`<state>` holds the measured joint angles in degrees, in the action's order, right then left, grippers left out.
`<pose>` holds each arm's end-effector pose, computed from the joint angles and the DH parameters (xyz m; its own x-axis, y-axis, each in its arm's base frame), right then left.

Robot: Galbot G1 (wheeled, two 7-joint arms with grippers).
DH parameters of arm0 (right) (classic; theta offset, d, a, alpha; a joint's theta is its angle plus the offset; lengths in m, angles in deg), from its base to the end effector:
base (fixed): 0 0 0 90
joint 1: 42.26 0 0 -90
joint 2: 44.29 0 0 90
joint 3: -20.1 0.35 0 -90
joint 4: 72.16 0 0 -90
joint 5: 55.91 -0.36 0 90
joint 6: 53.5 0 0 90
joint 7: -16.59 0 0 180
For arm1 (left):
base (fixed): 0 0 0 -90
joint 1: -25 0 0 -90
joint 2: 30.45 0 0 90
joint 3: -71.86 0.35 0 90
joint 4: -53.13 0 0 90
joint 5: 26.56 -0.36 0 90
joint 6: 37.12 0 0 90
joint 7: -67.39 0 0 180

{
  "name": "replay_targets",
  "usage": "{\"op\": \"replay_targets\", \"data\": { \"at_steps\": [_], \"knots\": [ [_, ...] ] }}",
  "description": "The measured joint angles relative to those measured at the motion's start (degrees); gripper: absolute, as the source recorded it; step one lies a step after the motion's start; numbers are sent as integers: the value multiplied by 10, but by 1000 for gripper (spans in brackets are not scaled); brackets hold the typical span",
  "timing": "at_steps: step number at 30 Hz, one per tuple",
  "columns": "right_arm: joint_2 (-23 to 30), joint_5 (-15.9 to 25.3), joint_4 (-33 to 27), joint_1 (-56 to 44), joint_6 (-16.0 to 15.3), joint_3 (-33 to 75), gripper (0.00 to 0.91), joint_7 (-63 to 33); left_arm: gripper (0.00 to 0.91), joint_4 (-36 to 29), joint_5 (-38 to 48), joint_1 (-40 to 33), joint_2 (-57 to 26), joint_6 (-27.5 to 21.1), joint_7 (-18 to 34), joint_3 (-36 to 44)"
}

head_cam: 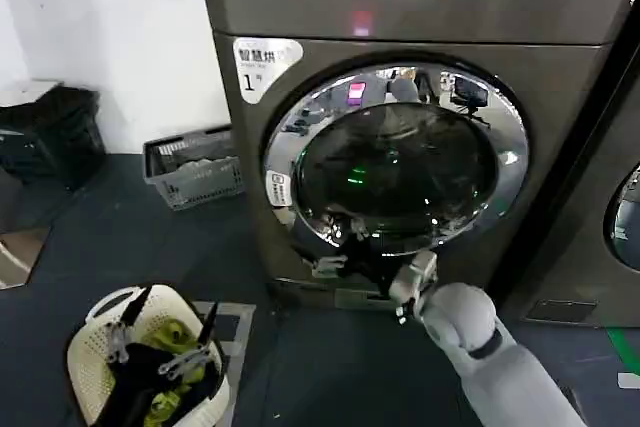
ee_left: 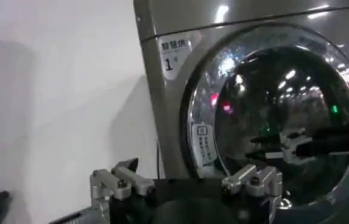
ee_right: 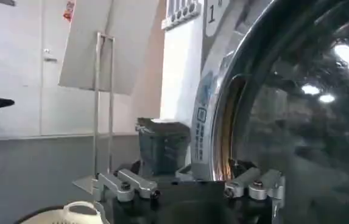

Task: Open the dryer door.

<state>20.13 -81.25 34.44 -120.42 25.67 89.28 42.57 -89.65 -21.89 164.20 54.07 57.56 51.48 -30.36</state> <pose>0.3722 0.0039 -0.2038 -0.6143 -0.7861 -0.0678 -0.7790 0.6179 -0.1064 0.0947 0.0519 -0.1994 -0.9658 0.2330 -0.1139 0.2107 0.9609 0.1794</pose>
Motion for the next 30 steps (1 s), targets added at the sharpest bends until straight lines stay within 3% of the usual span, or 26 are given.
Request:
{"op": "replay_targets", "data": {
  "at_steps": [12, 30],
  "knots": [
    [21, 1, -89, 65, 5, -32, 907, 27, 907, -6, -1, 4, 2, 0, 0, 0],
    [42, -4, -148, 132, 4, -75, 907, 44, 907, 1, -3, 4, 2, 1, 1, 2]
  ]
}}
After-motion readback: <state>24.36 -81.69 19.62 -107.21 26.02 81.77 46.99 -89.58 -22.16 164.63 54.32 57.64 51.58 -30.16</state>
